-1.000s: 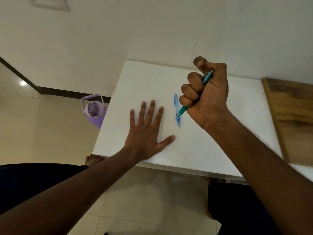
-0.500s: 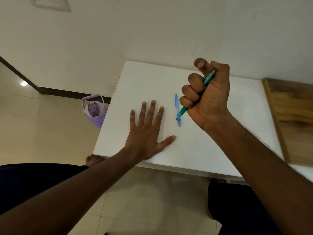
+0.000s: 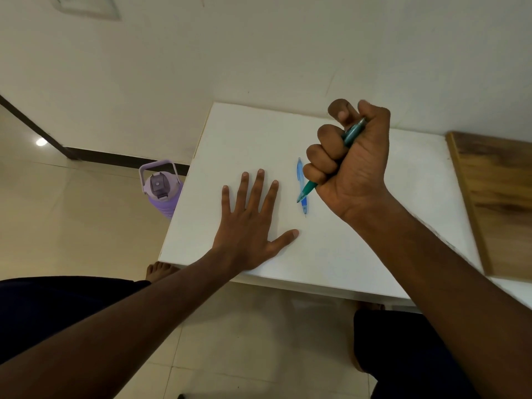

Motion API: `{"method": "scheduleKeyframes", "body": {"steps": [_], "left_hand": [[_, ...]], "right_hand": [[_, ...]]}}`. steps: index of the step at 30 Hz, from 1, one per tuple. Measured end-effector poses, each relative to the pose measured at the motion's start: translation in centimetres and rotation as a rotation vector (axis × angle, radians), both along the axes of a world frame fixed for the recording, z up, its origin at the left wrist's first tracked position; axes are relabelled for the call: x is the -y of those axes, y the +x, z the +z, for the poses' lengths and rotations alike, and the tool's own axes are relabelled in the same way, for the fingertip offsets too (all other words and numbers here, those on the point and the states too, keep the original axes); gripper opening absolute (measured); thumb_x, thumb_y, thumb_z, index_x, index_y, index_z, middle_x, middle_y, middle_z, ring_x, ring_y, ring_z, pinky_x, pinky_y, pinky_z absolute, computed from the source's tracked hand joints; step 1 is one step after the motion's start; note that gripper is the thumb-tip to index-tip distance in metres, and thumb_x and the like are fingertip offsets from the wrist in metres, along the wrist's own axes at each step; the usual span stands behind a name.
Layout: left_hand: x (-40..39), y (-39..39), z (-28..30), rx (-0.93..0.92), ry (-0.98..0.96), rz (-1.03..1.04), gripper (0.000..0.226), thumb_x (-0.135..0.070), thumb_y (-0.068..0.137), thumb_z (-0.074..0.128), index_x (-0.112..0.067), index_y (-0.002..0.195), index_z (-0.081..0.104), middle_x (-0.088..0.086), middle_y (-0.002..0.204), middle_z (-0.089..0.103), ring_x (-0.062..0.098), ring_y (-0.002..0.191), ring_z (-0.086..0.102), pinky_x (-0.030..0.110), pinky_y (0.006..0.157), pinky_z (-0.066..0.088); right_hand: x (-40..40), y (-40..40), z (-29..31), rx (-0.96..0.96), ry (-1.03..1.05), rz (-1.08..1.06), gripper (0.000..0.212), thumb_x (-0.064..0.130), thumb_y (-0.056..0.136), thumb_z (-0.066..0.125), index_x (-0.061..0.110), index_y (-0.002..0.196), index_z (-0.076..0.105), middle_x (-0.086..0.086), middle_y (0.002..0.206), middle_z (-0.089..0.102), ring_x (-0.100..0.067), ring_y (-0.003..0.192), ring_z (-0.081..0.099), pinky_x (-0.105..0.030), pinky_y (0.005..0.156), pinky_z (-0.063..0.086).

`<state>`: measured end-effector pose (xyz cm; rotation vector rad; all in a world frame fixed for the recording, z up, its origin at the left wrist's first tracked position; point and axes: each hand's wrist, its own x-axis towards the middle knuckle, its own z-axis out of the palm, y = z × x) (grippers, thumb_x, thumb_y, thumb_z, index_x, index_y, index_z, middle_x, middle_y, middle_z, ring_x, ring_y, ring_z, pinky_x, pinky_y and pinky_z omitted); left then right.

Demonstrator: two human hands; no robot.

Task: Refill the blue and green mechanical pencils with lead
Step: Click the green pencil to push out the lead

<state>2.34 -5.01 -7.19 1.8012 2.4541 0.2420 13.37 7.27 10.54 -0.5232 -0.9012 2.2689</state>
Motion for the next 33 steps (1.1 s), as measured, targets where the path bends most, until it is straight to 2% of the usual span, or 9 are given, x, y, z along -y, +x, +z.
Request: {"method": "scheduleKeyframes", "body": {"steps": [4,8,12,16,20,24,28,31,33], "left_hand": [[0.01,0.05,0.03,-0.002,-0.002,0.003,0.108,-0.095,0.087,0.015,-0.027,0.169,-0.004,0.005,0.177,-0.017,0.035,0.163,-0.013,0.07,0.125,0.007],[0.02,0.06,0.16,0.004,-0.011,0.0,0.108,-0.095,0.087,0.015,-0.027,0.168,-0.006,0.005,0.176,-0.019,0.035,0.163,-0.015,0.07,0.125,0.006],[0.03,0.06,0.22,-0.003,-0.016,0.0,0.108,-0.095,0.087,0.014,-0.027,0.168,-0.007,0.005,0.176,-0.019,0.035,0.162,-0.015,0.07,0.125,0.006],[0.03,0.07,0.19,0.0,-0.011,0.0,0.108,-0.095,0.087,0.015,-0.027,0.168,-0.006,0.005,0.176,-0.019,0.035,0.163,-0.014,0.07,0.125,0.007],[0.04,0.02,0.18,-0.002,-0.014,0.001,0.108,-0.095,0.087,0.015,-0.026,0.168,-0.006,0.005,0.176,-0.018,0.035,0.163,-0.014,0.07,0.125,0.008],[0.03,0.08,0.1,0.0,-0.006,0.001,0.108,-0.095,0.087,0.015,-0.027,0.169,-0.004,0.005,0.177,-0.017,0.035,0.163,-0.013,0.07,0.125,0.008],[-0.02,0.08,0.08,-0.004,-0.01,0.004,0.108,-0.095,0.087,0.015,-0.027,0.168,-0.005,0.005,0.176,-0.017,0.035,0.163,-0.014,0.07,0.125,0.007],[-0.03,0.04,0.15,-0.006,-0.013,0.003,0.108,-0.095,0.087,0.015,-0.027,0.168,-0.007,0.005,0.176,-0.019,0.035,0.163,-0.015,0.07,0.125,0.006],[-0.01,0.07,0.17,-0.006,-0.011,0.002,0.108,-0.094,0.087,0.015,-0.027,0.168,-0.006,0.005,0.176,-0.018,0.035,0.163,-0.015,0.07,0.125,0.006]], "right_hand": [[-0.05,-0.13,-0.13,0.042,0.03,-0.041,0.037,0.03,0.109,0.02,0.018,0.081,0.041,0.009,0.042,0.03,-0.005,0.035,0.021,-0.014,0.042,0.023],[0.03,0.07,-0.13,-0.015,0.034,-0.001,0.042,0.042,0.108,0.019,0.018,0.08,0.04,0.008,0.044,0.024,-0.008,0.038,0.016,-0.014,0.043,0.021],[-0.09,0.01,-0.22,0.019,0.036,-0.017,0.037,0.031,0.108,0.019,0.018,0.08,0.04,0.009,0.043,0.028,-0.006,0.036,0.02,-0.014,0.042,0.023],[0.07,0.23,-0.32,-0.032,0.027,0.04,0.041,0.042,0.104,0.017,0.017,0.084,0.042,0.004,0.052,0.017,-0.011,0.043,0.012,-0.018,0.045,0.017],[-0.01,0.23,-0.38,-0.026,0.042,0.026,0.036,0.032,0.104,0.017,0.017,0.082,0.041,0.007,0.047,0.026,-0.007,0.039,0.02,-0.015,0.045,0.021],[0.09,0.32,-0.24,-0.026,0.04,0.023,0.038,0.037,0.103,0.018,0.016,0.085,0.045,0.004,0.052,0.019,-0.01,0.043,0.014,-0.018,0.046,0.018],[-0.05,0.28,-0.21,-0.002,0.046,0.009,0.037,0.032,0.103,0.018,0.017,0.082,0.045,0.008,0.046,0.028,-0.007,0.039,0.02,-0.016,0.044,0.022],[0.02,0.39,-0.14,-0.025,0.04,0.026,0.039,0.039,0.102,0.019,0.016,0.087,0.047,0.005,0.052,0.019,-0.01,0.043,0.014,-0.018,0.046,0.018],[0.0,0.41,-0.13,-0.018,0.037,0.009,0.037,0.036,0.102,0.02,0.017,0.085,0.045,0.004,0.053,0.018,-0.011,0.044,0.013,-0.017,0.045,0.019]]}}
